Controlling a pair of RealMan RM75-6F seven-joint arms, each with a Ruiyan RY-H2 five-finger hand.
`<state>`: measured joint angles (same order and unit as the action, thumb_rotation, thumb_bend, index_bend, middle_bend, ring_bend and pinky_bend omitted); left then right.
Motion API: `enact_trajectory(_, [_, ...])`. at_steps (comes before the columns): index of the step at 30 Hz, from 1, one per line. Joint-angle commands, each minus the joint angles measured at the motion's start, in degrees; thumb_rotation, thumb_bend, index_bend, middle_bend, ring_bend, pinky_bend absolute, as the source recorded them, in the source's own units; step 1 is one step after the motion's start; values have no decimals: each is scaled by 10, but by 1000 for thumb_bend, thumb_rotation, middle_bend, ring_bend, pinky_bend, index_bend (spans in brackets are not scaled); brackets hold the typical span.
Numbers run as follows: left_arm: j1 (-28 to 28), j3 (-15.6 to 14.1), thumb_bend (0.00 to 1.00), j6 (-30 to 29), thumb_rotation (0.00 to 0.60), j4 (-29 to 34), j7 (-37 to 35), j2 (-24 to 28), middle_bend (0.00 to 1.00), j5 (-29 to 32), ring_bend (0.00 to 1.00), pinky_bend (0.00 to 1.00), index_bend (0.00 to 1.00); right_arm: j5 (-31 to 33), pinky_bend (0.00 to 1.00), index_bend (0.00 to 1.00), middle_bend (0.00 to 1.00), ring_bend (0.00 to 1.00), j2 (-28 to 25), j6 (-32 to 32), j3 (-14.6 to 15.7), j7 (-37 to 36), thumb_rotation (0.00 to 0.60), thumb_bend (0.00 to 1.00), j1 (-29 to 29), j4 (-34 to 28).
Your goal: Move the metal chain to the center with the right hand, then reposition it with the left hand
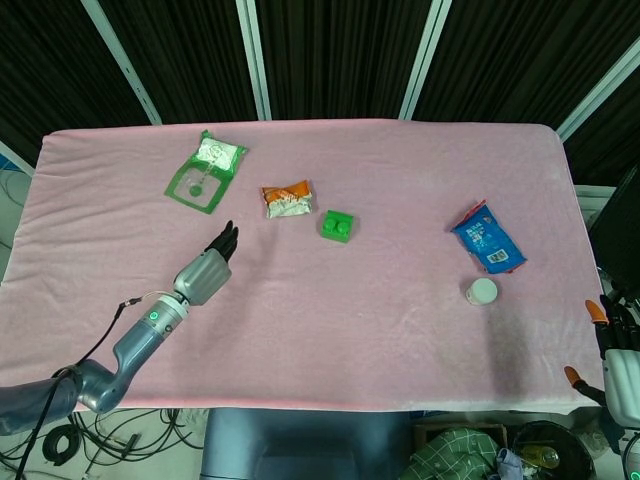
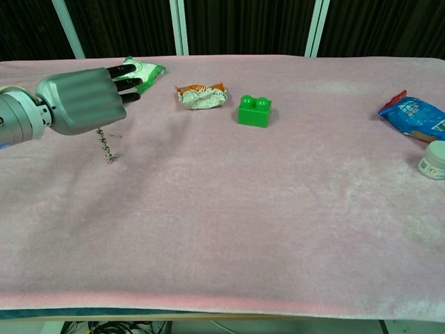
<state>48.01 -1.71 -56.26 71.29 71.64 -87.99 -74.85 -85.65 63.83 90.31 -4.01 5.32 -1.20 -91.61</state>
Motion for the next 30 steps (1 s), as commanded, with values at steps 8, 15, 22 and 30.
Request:
enact_trajectory(8, [0,-3,399,-10,600,-9,15,5,158,-17,0,0,583,0,179,7,0,0,0,1,-1,-5,600,103,0,-1])
enact_trajectory(15, [-2,1,399,-19,600,-21,13,2,158,-24,0,0,583,-1,179,7,0,0,-1,4,-1,-7,600,103,-1,-2])
enact_trajectory(22, [0,19,399,-20,600,-52,0,2,158,-15,0,0,580,0,179,7,0,0,-2,4,-2,-10,600,103,-1,-1])
enact_trajectory(30, [8,42,399,-13,600,-104,-12,-16,158,1,0,0,581,2,179,7,0,0,-1,3,-3,-7,600,103,-1,-1])
